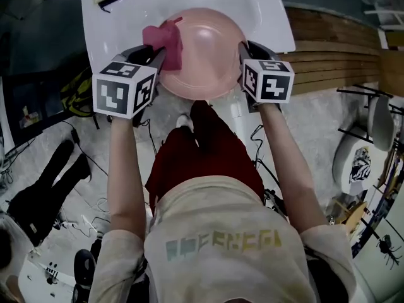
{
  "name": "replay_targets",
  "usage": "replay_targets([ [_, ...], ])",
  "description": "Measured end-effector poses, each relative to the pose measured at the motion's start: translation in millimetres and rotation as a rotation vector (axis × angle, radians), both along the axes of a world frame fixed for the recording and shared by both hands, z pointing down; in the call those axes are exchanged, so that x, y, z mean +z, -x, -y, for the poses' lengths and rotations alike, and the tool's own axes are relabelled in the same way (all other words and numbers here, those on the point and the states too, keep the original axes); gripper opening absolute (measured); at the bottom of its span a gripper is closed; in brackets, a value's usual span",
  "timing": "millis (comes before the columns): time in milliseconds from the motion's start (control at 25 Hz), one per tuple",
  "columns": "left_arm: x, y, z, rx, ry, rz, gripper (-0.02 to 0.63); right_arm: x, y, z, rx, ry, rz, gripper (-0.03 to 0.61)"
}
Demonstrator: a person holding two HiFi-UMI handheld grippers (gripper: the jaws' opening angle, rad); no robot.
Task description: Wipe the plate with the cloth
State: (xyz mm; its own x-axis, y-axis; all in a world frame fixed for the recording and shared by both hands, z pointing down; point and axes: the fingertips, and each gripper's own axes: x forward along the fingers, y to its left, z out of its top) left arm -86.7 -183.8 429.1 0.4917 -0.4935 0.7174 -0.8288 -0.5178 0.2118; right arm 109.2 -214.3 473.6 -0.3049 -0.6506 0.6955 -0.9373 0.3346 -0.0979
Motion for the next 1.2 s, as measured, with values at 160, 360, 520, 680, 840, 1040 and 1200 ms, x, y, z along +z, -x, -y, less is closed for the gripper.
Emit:
replay_targets([
  [160, -20, -41, 1, 0.046, -0.009, -0.120, 0.061, 0, -1, 1, 0.010, 0.007, 0.013, 0.061],
  [360, -8, -109, -8, 0.205, 0.027, -0.099, 0.061, 0, -1, 3, 0.016, 0.012, 0.020, 0.061],
  [520, 9, -148, -23, 0.296, 0.071, -0.076, 0.061, -2, -3, 3, 0.018, 0.005, 0.017, 0.061],
  [680, 17, -155, -32, 0.332, 0.096, -0.060, 0.061, -2, -2, 6, 0.010, -0.004, 0.011, 0.061],
  [840, 18, -146, -42, 0.351, 0.111, -0.044, 0.060, -4, -1, 7, -0.005, -0.015, -0.002, 0.061],
  [1040, 18, -131, -55, 0.351, 0.125, -0.036, 0.061, -5, 0, 7, -0.016, -0.019, -0.012, 0.061],
  [1200, 18, -117, -63, 0.329, 0.118, -0.017, 0.060, -6, 0, 5, -0.021, -0.021, -0.022, 0.061],
])
